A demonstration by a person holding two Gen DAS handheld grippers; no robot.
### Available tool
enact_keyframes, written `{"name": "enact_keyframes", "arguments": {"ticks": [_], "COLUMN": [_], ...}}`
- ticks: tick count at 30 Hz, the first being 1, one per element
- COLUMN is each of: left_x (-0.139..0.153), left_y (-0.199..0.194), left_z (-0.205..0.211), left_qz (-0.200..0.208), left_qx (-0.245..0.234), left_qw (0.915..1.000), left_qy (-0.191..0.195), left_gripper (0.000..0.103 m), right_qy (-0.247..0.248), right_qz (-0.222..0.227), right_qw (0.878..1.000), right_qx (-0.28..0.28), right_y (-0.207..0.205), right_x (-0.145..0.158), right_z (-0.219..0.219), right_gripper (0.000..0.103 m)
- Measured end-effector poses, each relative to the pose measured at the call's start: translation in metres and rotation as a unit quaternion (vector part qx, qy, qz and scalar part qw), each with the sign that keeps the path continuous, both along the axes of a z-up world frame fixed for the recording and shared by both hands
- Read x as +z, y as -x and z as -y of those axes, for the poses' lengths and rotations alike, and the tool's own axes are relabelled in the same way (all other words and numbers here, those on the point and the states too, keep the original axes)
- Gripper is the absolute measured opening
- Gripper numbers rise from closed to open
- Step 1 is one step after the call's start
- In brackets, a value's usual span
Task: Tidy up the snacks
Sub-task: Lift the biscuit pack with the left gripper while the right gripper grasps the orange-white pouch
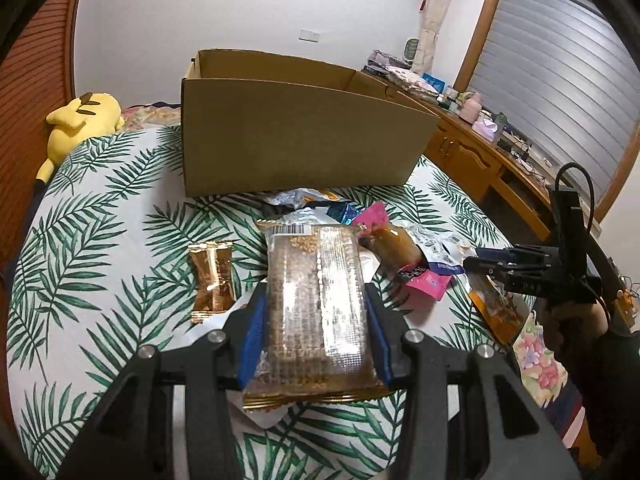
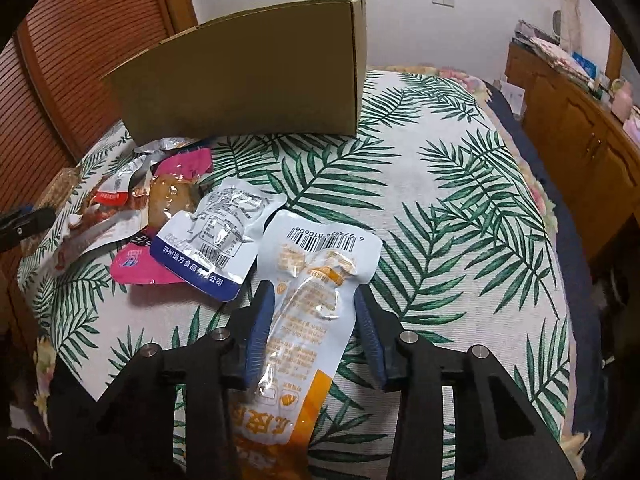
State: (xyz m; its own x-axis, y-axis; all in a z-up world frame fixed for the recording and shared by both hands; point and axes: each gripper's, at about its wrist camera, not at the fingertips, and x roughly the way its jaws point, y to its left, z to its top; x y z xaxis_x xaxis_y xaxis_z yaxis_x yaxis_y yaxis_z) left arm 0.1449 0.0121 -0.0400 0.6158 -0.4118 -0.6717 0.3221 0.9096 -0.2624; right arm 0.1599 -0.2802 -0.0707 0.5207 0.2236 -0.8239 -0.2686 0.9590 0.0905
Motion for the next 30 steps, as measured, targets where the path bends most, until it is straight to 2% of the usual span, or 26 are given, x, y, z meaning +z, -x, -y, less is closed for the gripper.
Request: {"name": "enact_keyframes", "arguments": {"ticks": [5, 8, 14, 27, 28, 30], "left_x": [0.001, 0.003, 0.006, -0.001, -0.001, 0.000], "left_y": [0.001, 0.003, 0.007, 0.010, 0.010, 0.011], "left_z": [0.003, 0.004, 0.006, 0.000, 0.000, 0.001], "left_qz": [0.001, 0.003, 0.006, -0.002, -0.002, -0.001], "left_qx": [-0.004, -0.010, -0.015, -0.017, -0.017, -0.017], "left_qw": [1.0000, 0.9999, 0.9998, 0.9996, 0.9996, 0.9996], "left_qy": [0.001, 0.004, 0.014, 0.024, 0.025, 0.025], "left_gripper": [0.044, 0.044, 0.044, 0.044, 0.044, 0.044], "right_qy": [0.009, 0.031, 0.081, 0.071, 0.072, 0.067], "right_qz": [-0.023, -0.049, -0.069, -0.060, -0.060, -0.065], "right_qw": [1.000, 0.998, 0.993, 0.995, 0.995, 0.995], "right_qx": [0.012, 0.029, 0.059, 0.030, 0.032, 0.040], "right_y": [-0.010, -0.021, -0.040, -0.064, -0.064, -0.064], "right_x": [0.001, -0.001, -0.005, -0.007, -0.007, -0.005], "right_z": [-0.002, -0.008, -0.025, -0.022, -0.023, -0.022], "right_gripper": [0.043, 0.049, 0.063, 0.071, 0.071, 0.064]}}
